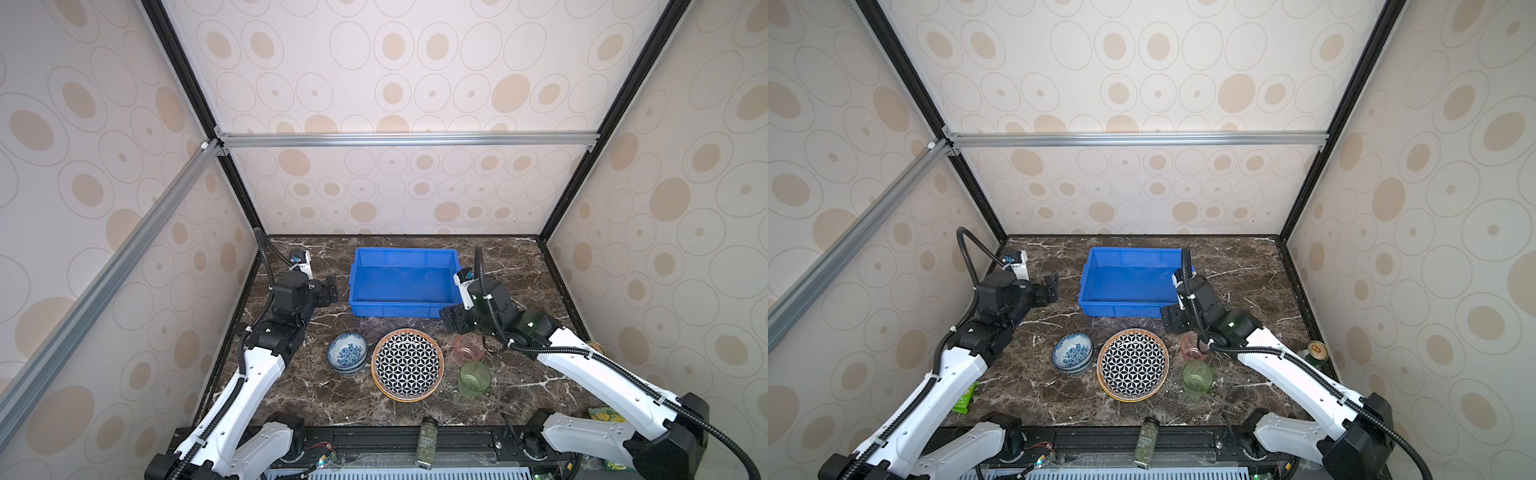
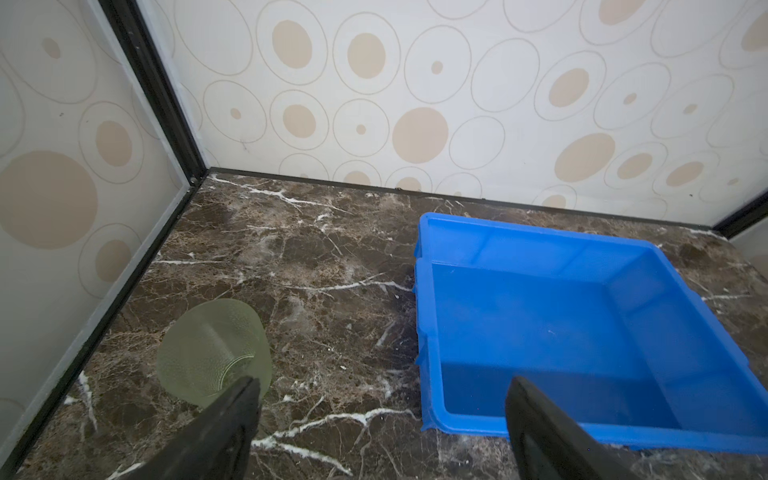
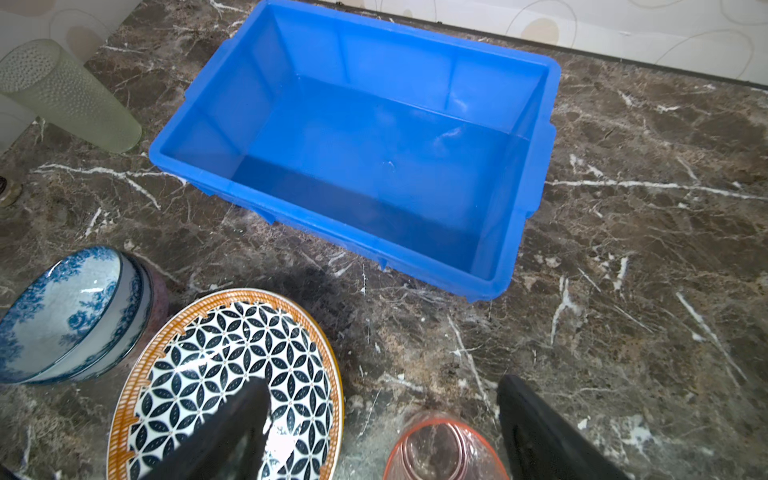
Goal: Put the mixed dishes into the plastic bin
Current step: 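Move both grippers forward toward the stacked plates beside the blue bin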
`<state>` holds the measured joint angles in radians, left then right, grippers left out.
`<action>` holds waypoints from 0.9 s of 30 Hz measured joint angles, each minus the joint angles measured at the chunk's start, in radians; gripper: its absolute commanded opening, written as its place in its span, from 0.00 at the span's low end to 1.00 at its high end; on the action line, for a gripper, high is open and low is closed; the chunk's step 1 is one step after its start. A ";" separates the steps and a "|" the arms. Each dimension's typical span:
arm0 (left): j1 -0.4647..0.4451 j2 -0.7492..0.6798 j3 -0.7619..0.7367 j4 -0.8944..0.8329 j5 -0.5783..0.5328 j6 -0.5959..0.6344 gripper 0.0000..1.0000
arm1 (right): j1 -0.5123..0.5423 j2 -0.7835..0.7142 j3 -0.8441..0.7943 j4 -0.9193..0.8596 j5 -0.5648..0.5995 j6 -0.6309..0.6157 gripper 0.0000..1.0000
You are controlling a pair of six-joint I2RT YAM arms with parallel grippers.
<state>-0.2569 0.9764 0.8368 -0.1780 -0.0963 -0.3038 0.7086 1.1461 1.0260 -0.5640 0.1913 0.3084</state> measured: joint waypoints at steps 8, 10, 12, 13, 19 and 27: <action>-0.067 0.007 0.064 -0.095 0.042 0.000 0.89 | 0.124 0.061 0.036 -0.119 -0.123 0.075 0.81; -0.090 0.007 0.079 -0.112 0.043 0.000 0.89 | 0.159 0.098 0.049 -0.128 -0.168 0.088 0.78; -0.107 0.006 0.091 -0.130 0.047 0.001 0.89 | 0.175 0.124 0.051 -0.130 -0.209 0.100 0.77; -0.117 0.005 0.097 -0.144 0.049 0.001 0.88 | 0.175 0.133 0.051 -0.132 -0.225 0.106 0.76; -0.187 -0.015 0.119 -0.208 0.084 0.001 0.86 | 0.176 0.161 0.051 -0.132 -0.247 0.127 0.75; -0.346 -0.047 0.117 -0.277 0.100 -0.021 0.82 | 0.166 0.279 0.052 -0.133 -0.225 0.132 0.69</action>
<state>-0.6025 0.9291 0.9543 -0.4545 0.0032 -0.3252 0.8745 1.4254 1.0782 -0.6971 -0.0341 0.4408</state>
